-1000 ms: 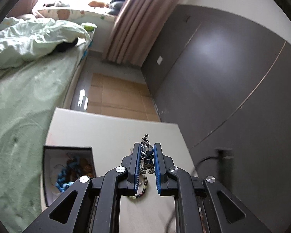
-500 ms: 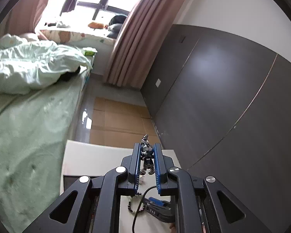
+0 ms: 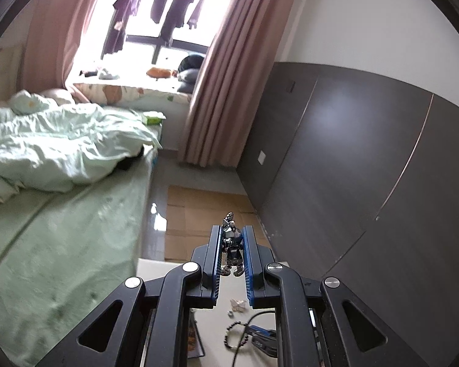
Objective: Organize jewelry
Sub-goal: 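Lift the silver charm chain with the left gripper while the right gripper grasps the black-green bead bracelet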
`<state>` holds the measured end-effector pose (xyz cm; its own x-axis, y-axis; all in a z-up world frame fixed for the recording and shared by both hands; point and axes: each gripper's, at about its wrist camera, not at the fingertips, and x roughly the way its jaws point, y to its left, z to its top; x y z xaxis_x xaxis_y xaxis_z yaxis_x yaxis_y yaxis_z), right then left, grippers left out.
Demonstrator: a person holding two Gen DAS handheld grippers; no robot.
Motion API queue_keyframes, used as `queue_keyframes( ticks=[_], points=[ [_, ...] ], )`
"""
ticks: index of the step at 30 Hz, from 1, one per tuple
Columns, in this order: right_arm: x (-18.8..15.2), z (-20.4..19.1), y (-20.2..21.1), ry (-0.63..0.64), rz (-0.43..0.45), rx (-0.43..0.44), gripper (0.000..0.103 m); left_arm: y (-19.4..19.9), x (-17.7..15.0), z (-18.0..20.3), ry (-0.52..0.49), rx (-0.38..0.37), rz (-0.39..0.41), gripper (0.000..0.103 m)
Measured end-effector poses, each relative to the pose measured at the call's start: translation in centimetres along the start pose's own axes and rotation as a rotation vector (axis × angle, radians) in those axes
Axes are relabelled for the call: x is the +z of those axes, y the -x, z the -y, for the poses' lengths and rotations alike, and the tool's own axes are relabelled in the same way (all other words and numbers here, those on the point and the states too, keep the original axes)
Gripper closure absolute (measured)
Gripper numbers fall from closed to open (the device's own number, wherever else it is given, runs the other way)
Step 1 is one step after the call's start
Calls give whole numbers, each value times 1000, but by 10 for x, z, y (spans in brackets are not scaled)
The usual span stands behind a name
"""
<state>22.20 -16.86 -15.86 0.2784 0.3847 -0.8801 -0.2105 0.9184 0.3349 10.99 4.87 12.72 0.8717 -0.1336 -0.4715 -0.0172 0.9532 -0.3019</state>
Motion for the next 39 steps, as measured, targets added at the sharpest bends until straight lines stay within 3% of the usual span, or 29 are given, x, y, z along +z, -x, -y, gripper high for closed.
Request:
queue_keyframes(
  ticks=[12, 24, 25, 28, 34, 39],
  points=[
    [6, -26, 44, 40, 124, 95, 94, 36, 21, -4, -35, 57, 58, 90],
    [6, -64, 83, 106, 278, 225, 94, 29, 13, -20, -15, 105, 37, 90],
    [6, -65, 84, 108, 283, 232, 101, 28, 13, -22, -10, 107, 33, 90],
    [6, -70, 88, 115, 300, 257, 101, 30, 15, -22, -9, 114, 38, 90],
    [8, -78, 83, 135, 289, 261, 101, 44, 29, -12, -40, 117, 75, 90],
    [10, -73, 43, 101, 128, 212, 100, 49, 33, -11, -40, 114, 86, 90]
  ],
)
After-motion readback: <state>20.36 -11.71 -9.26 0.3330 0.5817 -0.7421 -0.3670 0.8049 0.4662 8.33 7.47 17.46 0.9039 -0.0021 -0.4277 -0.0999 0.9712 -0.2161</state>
